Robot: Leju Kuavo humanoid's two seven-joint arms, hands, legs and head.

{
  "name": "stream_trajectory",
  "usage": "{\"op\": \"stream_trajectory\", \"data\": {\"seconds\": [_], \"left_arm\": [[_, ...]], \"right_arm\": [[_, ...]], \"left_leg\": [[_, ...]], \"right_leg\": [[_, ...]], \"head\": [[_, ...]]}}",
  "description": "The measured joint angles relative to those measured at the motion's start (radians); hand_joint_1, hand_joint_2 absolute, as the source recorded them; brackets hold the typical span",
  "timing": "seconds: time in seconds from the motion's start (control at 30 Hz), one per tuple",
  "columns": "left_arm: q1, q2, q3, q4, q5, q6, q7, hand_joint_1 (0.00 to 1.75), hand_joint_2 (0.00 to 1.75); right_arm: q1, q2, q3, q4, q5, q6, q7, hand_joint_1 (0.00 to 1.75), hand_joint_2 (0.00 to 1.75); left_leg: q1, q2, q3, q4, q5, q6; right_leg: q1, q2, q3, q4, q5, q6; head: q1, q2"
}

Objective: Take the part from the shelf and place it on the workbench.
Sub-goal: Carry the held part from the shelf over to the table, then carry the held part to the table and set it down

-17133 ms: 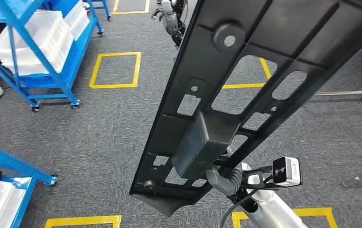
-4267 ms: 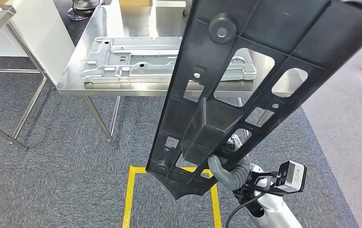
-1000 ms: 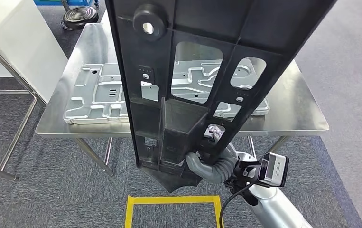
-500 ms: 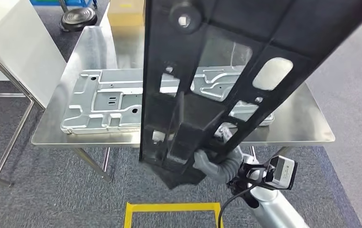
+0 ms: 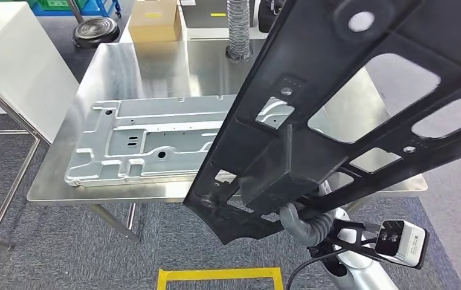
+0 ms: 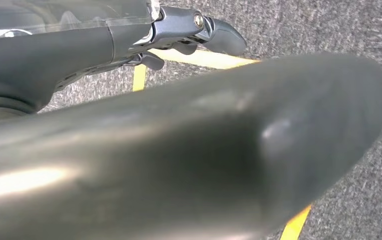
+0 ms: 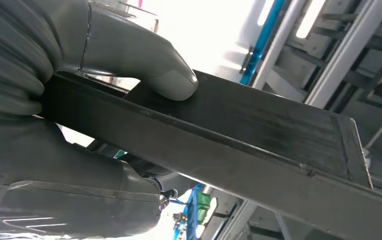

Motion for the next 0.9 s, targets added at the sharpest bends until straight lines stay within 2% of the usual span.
{"op": "stream_trajectory", "data": {"seconds": [0.03,0.07,0.13,0.17,0.2,0.23,0.3,0.33,0.37,0.43,0.53,0.57,0.6,0.67,0.7,0.73,0.8,0.83,0.87,0.9], "left_arm": [[-0.001,0.001,0.0,0.0,0.0,0.0,0.0,0.0,0.0],[-0.001,0.002,0.0,0.0,0.0,-0.001,-0.001,0.0,0.0],[-0.001,0.003,0.0,0.0,0.0,-0.002,-0.001,0.0,0.0],[0.001,0.003,0.0,0.0,0.0,-0.002,-0.001,0.0,0.0],[0.002,0.004,0.0,0.0,-0.001,-0.002,-0.001,0.0,0.0],[0.003,0.005,0.0,0.0,-0.001,-0.003,-0.001,0.0,0.0],[0.003,0.006,0.0,0.0,-0.001,-0.005,-0.001,0.0,0.0],[0.003,0.007,0.0,0.0,-0.002,-0.006,-0.001,0.0,0.0],[0.003,0.008,0.0,0.0,-0.002,-0.006,-0.001,0.0,0.0],[0.003,0.008,0.0,0.0,-0.002,-0.006,-0.001,0.0,0.0],[0.002,0.008,0.0,0.0,0.0,-0.007,-0.002,0.0,0.0],[0.0,0.008,0.0,0.0,0.0,-0.007,-0.003,0.0,0.0],[-0.001,0.008,0.0,0.0,0.001,-0.007,-0.004,0.0,0.0],[-0.002,0.008,0.001,0.0,0.004,-0.006,-0.004,0.0,0.0],[-0.001,0.008,0.002,0.0,0.005,-0.005,-0.005,0.0,0.0],[0.0,0.007,0.003,0.0,0.007,-0.004,-0.005,0.0,0.0],[0.001,0.005,0.004,0.0,0.011,-0.003,-0.005,0.0,0.0],[0.001,0.004,0.005,0.0,0.012,-0.003,-0.006,0.0,0.0],[0.001,0.004,0.006,0.0,0.013,-0.003,-0.006,0.0,0.0],[0.001,0.004,0.007,0.0,0.014,-0.003,-0.006,0.0,0.0]], "right_arm": [[0.0,0.0,-0.001,-0.005,0.001,0.001,0.003,1.75,1.75],[0.001,0.0,-0.002,-0.008,0.004,0.001,0.008,1.75,1.75],[0.004,0.0,-0.005,-0.01,0.012,-0.002,0.02,1.75,1.75],[0.007,0.0,-0.006,-0.01,0.015,-0.004,0.025,1.75,1.75],[0.01,0.0,-0.007,-0.01,0.018,-0.006,0.028,1.75,1.75],[0.011,0.0,-0.008,-0.01,0.02,-0.007,0.031,1.75,1.75],[0.012,0.0,-0.01,-0.01,0.024,-0.008,0.033,1.75,1.75],[0.012,0.0,-0.011,-0.01,0.025,-0.009,0.033,1.75,1.75],[0.012,0.0,-0.012,-0.01,0.026,-0.01,0.033,1.75,1.75],[0.012,0.0,-0.014,-0.01,0.026,-0.011,0.034,1.75,1.75],[0.014,0.0,-0.015,-0.012,0.027,-0.011,0.033,1.75,1.75],[0.014,0.0,-0.015,-0.012,0.027,-0.011,0.033,1.75,1.75],[0.014,0.0,-0.015,-0.012,0.027,-0.011,0.032,1.75,1.75],[0.016,0.0,-0.015,-0.008,0.027,-0.009,0.032,1.75,1.75],[0.016,0.0,-0.014,-0.005,0.028,-0.008,0.032,1.75,1.75],[0.016,0.0,-0.014,-0.003,0.028,-0.008,0.032,1.75,1.75],[0.016,0.0,-0.014,-0.002,0.029,-0.013,0.032,1.75,1.75],[0.016,0.0,-0.014,-0.002,0.029,-0.016,0.032,1.75,1.75],[0.016,0.0,-0.014,-0.002,0.029,-0.021,0.031,1.75,1.75],[0.017,0.0,-0.015,-0.004,0.03,-0.026,0.031,1.75,1.75]], "left_leg": [[0.001,0.001,-0.014,0.035,-0.018,-0.004],[0.002,0.0,-0.043,0.095,-0.045,-0.007],[0.002,0.0,-0.128,0.241,-0.097,-0.009],[0.002,0.0,-0.164,0.289,-0.102,-0.008],[0.002,0.0,-0.182,0.298,-0.086,-0.006],[0.001,0.0,-0.179,0.263,-0.047,-0.002],[-0.002,-0.001,-0.133,0.126,0.049,0.012],[-0.005,-0.001,-0.11,0.064,0.079,0.019],[-0.008,-0.001,-0.096,0.029,0.092,0.024],[-0.011,-0.001,-0.09,0.01,0.086,0.03],[-0.003,-0.001,-0.074,-0.009,0.086,0.041],[-0.001,-0.001,-0.066,-0.015,0.085,0.044],[-0.001,-0.001,-0.061,-0.017,0.081,0.047],[-0.001,-0.001,-0.054,-0.017,0.073,0.05],[0.0,-0.001,-0.049,-0.016,0.067,0.05],[0.0,-0.002,-0.042,-0.014,0.061,0.048],[0.001,-0.003,-0.028,-0.011,0.046,0.042],[-0.001,-0.004,-0.022,-0.008,0.038,0.036],[-0.003,-0.005,-0.019,-0.007,0.032,0.03],[-0.004,-0.006,-0.018,-0.007,0.026,0.024]], "right_leg": [[-0.001,0.001,0.007,-0.003,-0.003,-0.007],[-0.001,0.001,0.014,-0.005,-0.006,-0.012],[0.004,0.002,0.025,-0.005,-0.017,-0.02],[0.006,0.003,0.031,-0.005,-0.023,-0.021],[0.008,0.004,0.039,-0.005,-0.029,-0.022],[0.011,0.006,0.049,-0.005,-0.036,-0.021],[0.016,0.007,0.072,-0.005,-0.052,-0.019],[0.018,0.008,0.079,-0.004,-0.059,-0.015],[0.019,0.009,0.082,-0.004,-0.064,-0.011],[0.018,0.01,0.082,-0.005,-0.069,-0.002],[0.017,0.007,0.078,0.016,-0.086,0.016],[0.015,0.007,0.055,0.061,-0.106,0.022],[0.012,0.006,0.019,0.125,-0.129,0.026],[0.004,0.006,-0.072,0.26,-0.165,0.033],[0.001,0.005,-0.099,0.289,-0.158,0.035],[-0.002,0.004,-0.106,0.276,-0.131,0.037],[-0.007,-0.002,-0.067,0.153,-0.04,0.037],[-0.007,-0.005,-0.041,0.084,-0.007,0.036],[-0.006,-0.007,-0.023,0.038,0.009,0.032],[-0.003,-0.008,-0.014,0.016,0.01,0.026]], "head": [[-0.002,0.0],[-0.004,0.0],[-0.007,0.0],[-0.007,0.0],[-0.008,0.0],[-0.008,0.0],[-0.007,0.0],[-0.006,0.0],[-0.005,0.0],[-0.004,0.0],[-0.002,0.0],[0.0,0.0],[0.001,0.0],[0.002,0.0],[0.002,0.0],[0.002,0.0],[0.003,0.0],[0.003,0.0],[0.003,0.0],[0.002,0.0]]}}
